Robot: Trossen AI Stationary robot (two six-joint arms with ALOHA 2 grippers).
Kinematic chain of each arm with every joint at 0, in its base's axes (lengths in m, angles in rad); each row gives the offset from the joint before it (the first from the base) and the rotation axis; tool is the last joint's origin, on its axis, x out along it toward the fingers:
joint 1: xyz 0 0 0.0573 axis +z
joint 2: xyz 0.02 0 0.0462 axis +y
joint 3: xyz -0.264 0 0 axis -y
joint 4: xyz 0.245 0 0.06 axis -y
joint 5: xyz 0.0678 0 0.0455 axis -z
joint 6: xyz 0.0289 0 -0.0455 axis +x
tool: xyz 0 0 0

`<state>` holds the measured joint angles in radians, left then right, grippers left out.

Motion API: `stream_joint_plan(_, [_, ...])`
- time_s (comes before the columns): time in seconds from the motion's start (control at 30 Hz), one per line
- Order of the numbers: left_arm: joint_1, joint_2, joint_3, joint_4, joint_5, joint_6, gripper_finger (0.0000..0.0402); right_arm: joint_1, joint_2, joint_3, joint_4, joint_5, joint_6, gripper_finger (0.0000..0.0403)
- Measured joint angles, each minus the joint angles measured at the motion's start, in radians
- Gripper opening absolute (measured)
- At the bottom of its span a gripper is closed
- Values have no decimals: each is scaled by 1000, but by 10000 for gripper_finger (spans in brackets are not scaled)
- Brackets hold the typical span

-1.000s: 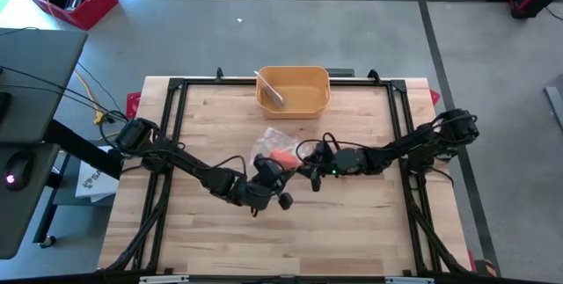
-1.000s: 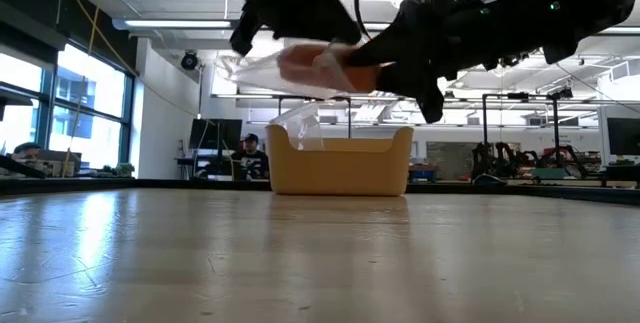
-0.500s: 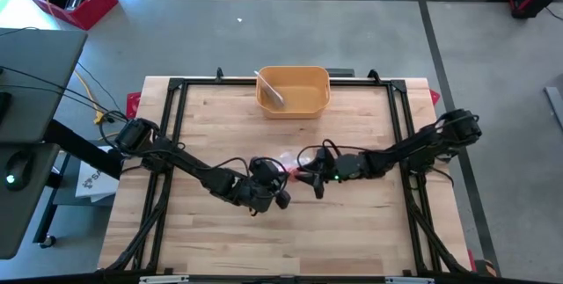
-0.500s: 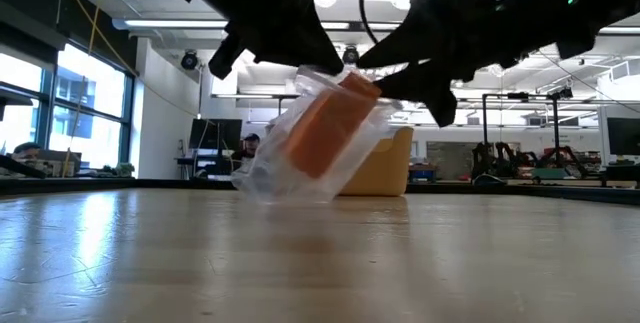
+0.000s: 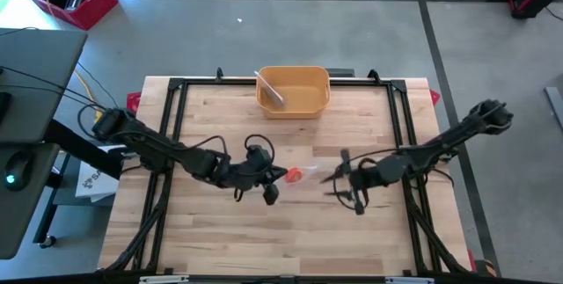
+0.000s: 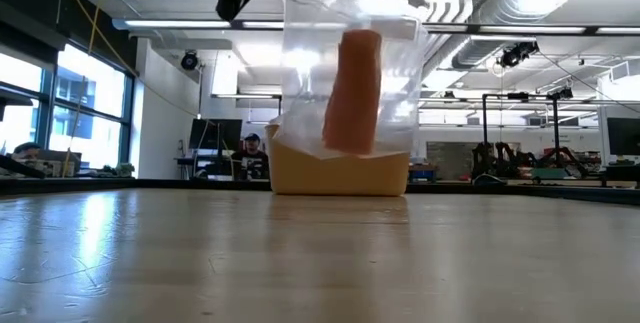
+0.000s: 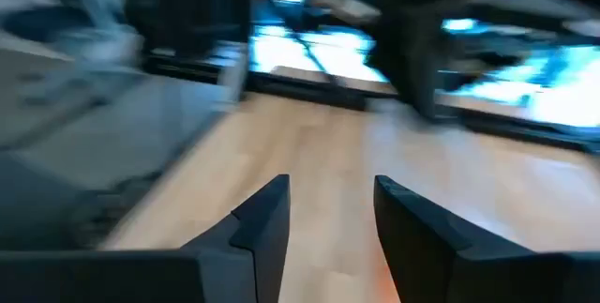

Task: Roll bandage
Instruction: Close the top transparent zip bag

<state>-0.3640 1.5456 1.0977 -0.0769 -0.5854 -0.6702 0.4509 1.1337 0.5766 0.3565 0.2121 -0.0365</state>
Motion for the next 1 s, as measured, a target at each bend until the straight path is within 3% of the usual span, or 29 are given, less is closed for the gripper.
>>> stream_joint_plan(0.1, [13, -8, 0, -15, 74, 28, 0, 9, -63, 1, -131, 166, -21, 144])
stream_joint_plan(0.2, [22, -5, 0, -15, 113, 49, 0, -17, -78, 0, -268, 237, 12, 144])
stream_joint_plan(0.33, [24, 11, -2, -17, 116, 54, 0, -64, -13, -2, -294, 149, 36, 144])
stream_joint_plan(0.43, [24, 13, -3, -33, 116, 52, 0, -77, 56, -4, -204, 157, 23, 135])
stream_joint_plan(0.6, [24, 12, -3, -41, 116, 47, 0, -78, 132, -3, -71, 160, -51, 87])
stream_joint_plan(0.77, [24, 12, -3, -84, 113, 49, 0, -76, 136, -2, -45, 162, -62, 13])
stream_joint_plan(0.9, [27, 12, -4, -174, 36, 115, 2, -70, 102, -2, -55, 165, 5, 4])
stream_joint_plan(1.0, [47, 12, -4, -168, 36, 218, 23, -76, 65, -2, -89, 207, 97, 2])
